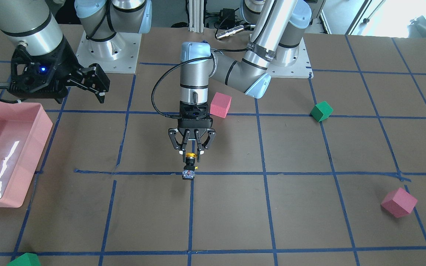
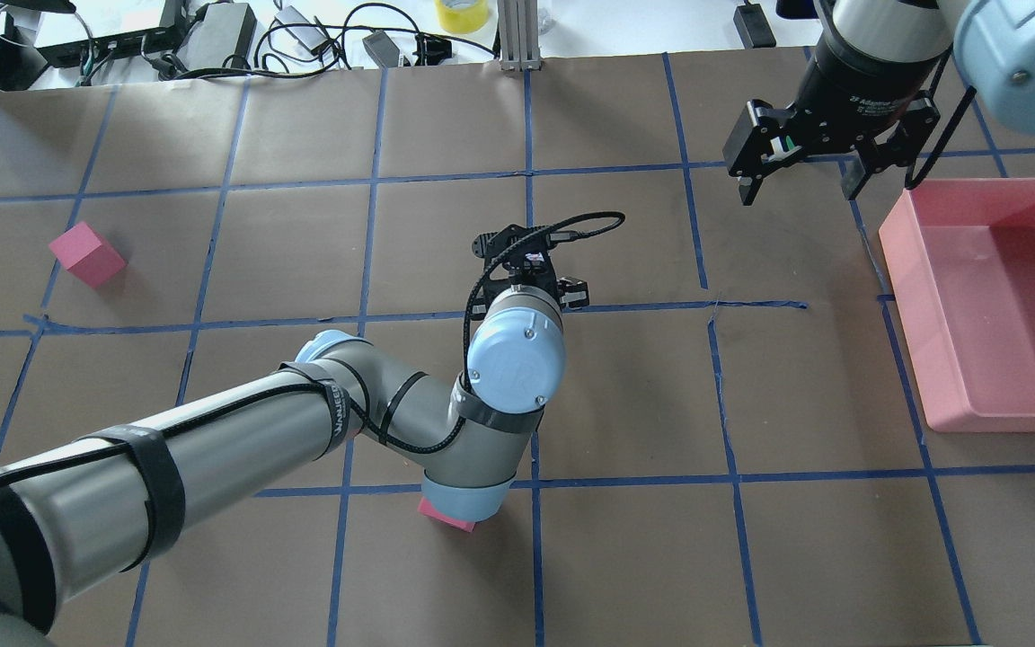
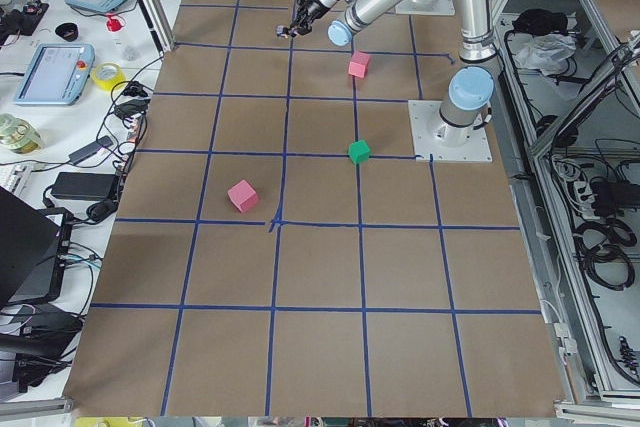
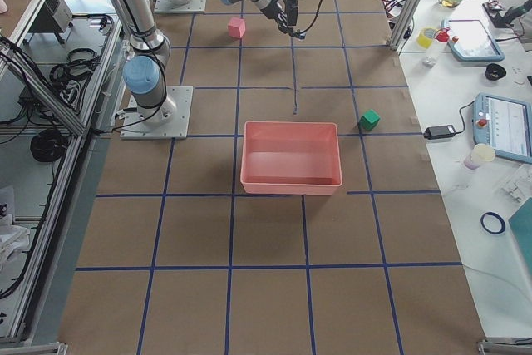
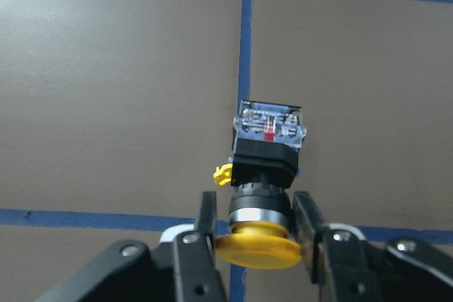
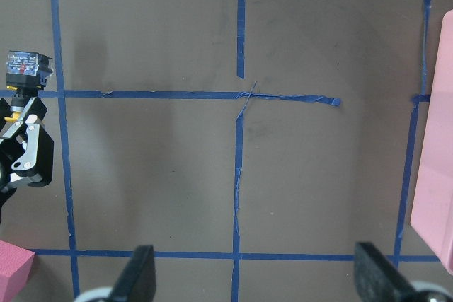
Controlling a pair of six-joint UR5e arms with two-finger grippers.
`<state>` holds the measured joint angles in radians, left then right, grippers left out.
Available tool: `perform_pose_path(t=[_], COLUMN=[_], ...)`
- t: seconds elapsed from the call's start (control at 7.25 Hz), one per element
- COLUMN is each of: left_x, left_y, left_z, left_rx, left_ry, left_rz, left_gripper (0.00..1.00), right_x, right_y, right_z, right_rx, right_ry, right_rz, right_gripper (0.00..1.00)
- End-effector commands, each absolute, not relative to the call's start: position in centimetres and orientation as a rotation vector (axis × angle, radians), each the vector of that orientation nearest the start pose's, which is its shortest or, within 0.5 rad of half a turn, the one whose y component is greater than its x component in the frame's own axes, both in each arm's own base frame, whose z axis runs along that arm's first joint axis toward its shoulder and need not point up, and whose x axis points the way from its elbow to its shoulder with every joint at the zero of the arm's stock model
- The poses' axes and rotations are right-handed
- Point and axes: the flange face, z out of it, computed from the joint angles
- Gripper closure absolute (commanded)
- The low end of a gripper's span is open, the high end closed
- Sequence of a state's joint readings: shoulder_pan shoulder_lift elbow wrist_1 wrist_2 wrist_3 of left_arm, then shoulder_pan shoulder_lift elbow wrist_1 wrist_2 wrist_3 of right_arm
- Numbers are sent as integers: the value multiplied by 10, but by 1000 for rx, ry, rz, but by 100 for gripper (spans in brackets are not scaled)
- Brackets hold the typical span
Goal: Align button upright
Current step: 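Lift and rotate the switch with the left gripper, cap pointing up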
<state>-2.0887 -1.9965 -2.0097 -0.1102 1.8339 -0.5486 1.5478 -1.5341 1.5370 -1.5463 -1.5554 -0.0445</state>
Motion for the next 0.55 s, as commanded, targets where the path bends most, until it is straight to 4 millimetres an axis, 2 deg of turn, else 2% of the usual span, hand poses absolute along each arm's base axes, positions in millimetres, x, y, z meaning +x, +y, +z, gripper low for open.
perform_pose_path(t=[0.0, 0.14, 0.41], left_x=[-362, -350, -350], left_y=[-458, -480, -514], left_z=[270, 281, 312], left_rx=[-322, -509, -920], left_ry=[3209, 3289, 3272], left_rz=[-701, -451, -23], left_gripper=[96, 94, 94], right_x=[122, 123, 122], right_y=[-508, -508, -508], right_z=[485, 485, 485], right_rx=[-31, -31, -31], right_ry=[3125, 3122, 3125], right_rz=[38, 35, 35], right_gripper=[0, 0, 0])
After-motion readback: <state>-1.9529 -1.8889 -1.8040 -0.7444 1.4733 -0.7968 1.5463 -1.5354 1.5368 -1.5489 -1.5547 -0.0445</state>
